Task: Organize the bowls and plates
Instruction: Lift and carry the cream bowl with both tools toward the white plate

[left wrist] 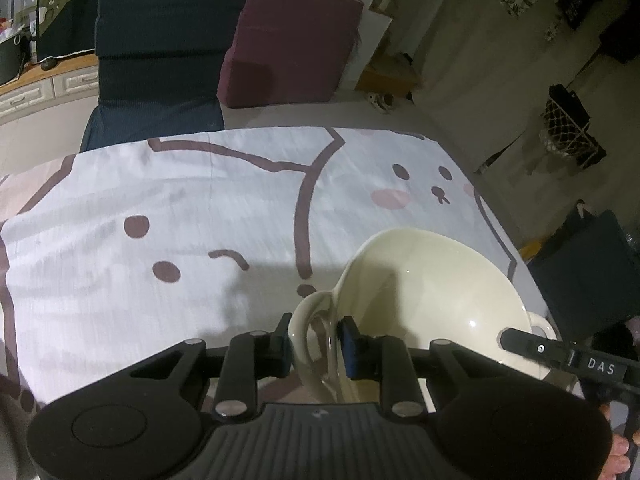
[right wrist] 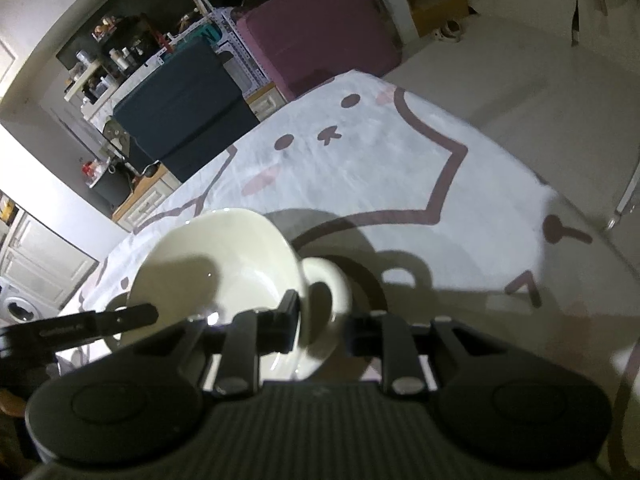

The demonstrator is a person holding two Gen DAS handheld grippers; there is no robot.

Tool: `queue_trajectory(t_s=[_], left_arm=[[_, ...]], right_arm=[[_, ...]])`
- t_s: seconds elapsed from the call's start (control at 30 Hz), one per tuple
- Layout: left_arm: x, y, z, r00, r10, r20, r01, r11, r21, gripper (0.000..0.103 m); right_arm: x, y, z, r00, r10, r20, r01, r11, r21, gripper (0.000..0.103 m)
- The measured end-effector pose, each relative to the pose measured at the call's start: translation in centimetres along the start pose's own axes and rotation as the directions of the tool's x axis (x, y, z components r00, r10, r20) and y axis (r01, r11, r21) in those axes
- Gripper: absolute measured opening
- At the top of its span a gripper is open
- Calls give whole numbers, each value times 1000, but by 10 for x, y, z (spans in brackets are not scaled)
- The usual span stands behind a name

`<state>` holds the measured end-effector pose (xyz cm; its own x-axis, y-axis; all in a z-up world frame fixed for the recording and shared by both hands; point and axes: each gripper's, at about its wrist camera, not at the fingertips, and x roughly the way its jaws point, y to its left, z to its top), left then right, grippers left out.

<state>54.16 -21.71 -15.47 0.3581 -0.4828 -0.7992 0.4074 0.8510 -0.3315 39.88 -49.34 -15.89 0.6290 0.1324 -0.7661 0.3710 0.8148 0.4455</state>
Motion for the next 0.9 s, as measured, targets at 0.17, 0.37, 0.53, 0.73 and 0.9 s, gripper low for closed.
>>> queue_trajectory(t_s=[0.17,0.37,0.53,0.73,0.9], left_arm=[[-15,-5,-1,999,-21,26,21,1000,-7,21],[-37,-14,2,997,-39,64,38,999,11,21],[-29,-13,-6,999,-25,31,26,1000,-13,21],[-9,-12,-12,999,-29,27,31,998,-51,21],[0,-12,-12,999,-43,-6,43,998,-35,21]], right_arm=[[-9,3,1,1000,-14,20,14,999,-35,27],[-23,9,1,999,-7,51,9,999,-50,24],[-27,7,-1,999,-2,50,4,999,-41,23],[-20,2,-6,998,-36,47,39,998,-53,23],[-16,-9,-4,999,-33,36,34,999,-28,22]])
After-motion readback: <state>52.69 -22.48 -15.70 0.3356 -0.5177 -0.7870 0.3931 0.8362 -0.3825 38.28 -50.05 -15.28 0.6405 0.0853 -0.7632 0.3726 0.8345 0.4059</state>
